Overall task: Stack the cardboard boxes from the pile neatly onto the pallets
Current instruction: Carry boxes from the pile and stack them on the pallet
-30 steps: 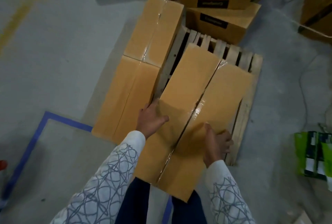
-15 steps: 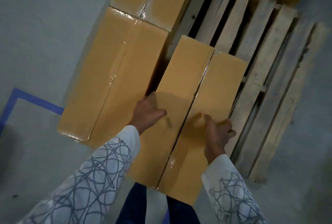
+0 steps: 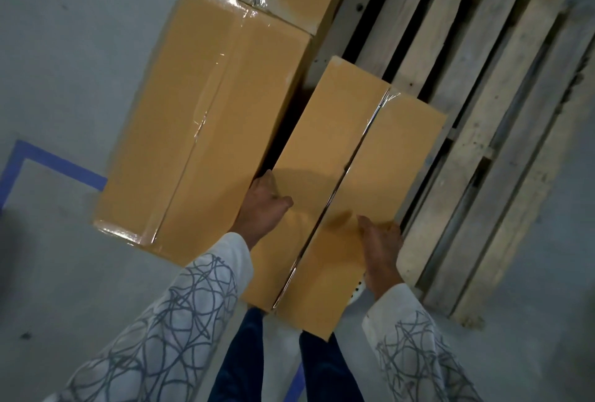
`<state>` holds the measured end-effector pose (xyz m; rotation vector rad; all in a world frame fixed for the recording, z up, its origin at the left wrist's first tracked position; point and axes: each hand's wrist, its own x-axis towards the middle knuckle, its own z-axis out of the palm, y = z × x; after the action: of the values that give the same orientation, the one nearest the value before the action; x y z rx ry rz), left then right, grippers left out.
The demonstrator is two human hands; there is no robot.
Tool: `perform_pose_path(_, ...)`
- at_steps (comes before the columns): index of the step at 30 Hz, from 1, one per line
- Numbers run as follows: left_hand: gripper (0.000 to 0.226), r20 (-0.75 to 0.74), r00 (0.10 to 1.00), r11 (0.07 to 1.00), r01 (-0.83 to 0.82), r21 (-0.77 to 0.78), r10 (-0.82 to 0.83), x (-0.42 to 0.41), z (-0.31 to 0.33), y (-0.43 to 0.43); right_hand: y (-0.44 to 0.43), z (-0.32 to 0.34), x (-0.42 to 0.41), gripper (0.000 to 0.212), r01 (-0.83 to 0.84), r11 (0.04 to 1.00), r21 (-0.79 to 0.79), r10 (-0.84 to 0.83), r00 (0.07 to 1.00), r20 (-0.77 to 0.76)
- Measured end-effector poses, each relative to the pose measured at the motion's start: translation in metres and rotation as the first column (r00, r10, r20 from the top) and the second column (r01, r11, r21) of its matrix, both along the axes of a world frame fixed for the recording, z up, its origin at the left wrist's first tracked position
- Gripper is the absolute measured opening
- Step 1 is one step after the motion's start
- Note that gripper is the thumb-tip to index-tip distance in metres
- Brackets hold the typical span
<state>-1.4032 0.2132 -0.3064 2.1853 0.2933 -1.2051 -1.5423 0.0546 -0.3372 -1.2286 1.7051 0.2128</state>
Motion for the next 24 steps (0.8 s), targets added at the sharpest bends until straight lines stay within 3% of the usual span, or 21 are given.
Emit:
perform_pose_path(3, 0.079, 0.004, 1.0, 1.0, -0.011, 0.011, 0.011, 0.003, 0.003, -0.001, -0.003, 0.002, 0.005, 0.105, 0.001, 1.0, 0.025, -0.001, 1.0, -0.012)
perform_pose_path(8, 0.068, 0.006, 0.999, 0.999, -0.033, 0.034, 0.032, 0.008, 0.004, 0.001, -0.008, -0.011, 0.005, 0.128, -0.001, 1.0, 0.025, 0.0, 0.998, 0.062)
perform_pose_path(16, 0.074, 0.031, 0.999, 0.999, -0.025, 0.044, 0.024, 0.016, 0.002, 0.006, -0.009, -0.007, 0.016, 0.099, -0.031, 0.998, 0.062, 0.027, 0.998, 0.065)
perform_pose_path(20, 0.09, 0.027, 0.996, 0.996, -0.087, 0.0, 0.087, 0.014, 0.003, 0.008, -0.008, -0.01, 0.017, 0.117, -0.046, 0.997, 0.068, 0.038, 0.994, 0.106)
perform_pose_path(22, 0.082, 0.055, 0.982, 0.983, -0.18, -0.039, 0.182, 0.002, 0.004, 0.009, -0.004, -0.007, 0.017, 0.114, -0.108, 0.993, 0.056, 0.102, 0.99, 0.095)
perform_pose_path(24, 0.068, 0.079, 0.957, 0.959, -0.275, -0.068, 0.28, -0.022, 0.006, 0.011, -0.001, -0.003, 0.018, 0.098, -0.265, 0.964, -0.02, 0.266, 0.964, 0.021)
